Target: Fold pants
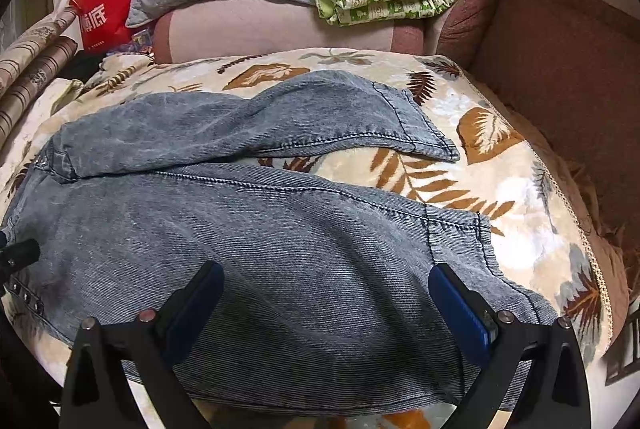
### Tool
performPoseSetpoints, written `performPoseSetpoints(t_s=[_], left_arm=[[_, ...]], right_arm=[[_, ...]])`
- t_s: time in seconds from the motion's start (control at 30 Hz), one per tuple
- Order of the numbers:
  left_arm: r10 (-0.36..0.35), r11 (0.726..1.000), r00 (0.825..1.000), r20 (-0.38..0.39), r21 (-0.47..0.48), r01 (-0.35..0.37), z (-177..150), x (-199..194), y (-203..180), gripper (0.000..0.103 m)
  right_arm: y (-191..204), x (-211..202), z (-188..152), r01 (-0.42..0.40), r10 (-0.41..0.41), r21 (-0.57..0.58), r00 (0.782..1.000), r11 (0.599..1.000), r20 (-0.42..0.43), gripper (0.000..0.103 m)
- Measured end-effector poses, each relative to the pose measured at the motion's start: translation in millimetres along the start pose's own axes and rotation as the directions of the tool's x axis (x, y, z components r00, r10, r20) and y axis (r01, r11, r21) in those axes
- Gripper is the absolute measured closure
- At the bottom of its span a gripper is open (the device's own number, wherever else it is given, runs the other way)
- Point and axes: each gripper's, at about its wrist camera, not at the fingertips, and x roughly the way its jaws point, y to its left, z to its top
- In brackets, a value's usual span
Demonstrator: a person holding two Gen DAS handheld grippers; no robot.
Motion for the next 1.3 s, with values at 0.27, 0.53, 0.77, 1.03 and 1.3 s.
performPoseSetpoints(t_s=[0.27, 0.53, 0.77, 1.03, 1.3], left_arm=[[-0.017, 0.998, 1.000, 0.014, -0.063, 0.018, 0, -9, 27, 0.000], [0.083, 0.855, 0.984, -0.158, -0.496, -0.152, -13, 27, 158, 0.000], [0.053, 0.862, 0.989, -0.140, -0.493, -0.116, -17, 42, 166, 0.015], [0.022, 0.874, 0.993, -0.115, -0.480, -0.075, 15, 32, 179, 0.093], [0.060, 0.882, 0.993, 0.098, -0.472, -0.007, 66, -38, 182, 0.093]], right_arm=[[-11, -14, -4, -0.042, 0.045, 0.055, 0.998, 0.998, -0.049, 0.000], [-132, -24, -58, -0.220, 0.338, 0.611, 0.937, 0.760, -0.083, 0.000], [-199, -5, -69, -0.265, 0.395, 0.788, 0.918, 0.555, 0.031, 0.012], [-197, -3, -41, -0.220, 0.366, 0.704, 0.928, 0.675, -0.061, 0.090], [-208, -82, 82, -0.332, 0.271, 0.540, 0.943, 0.774, 0.192, 0.092]])
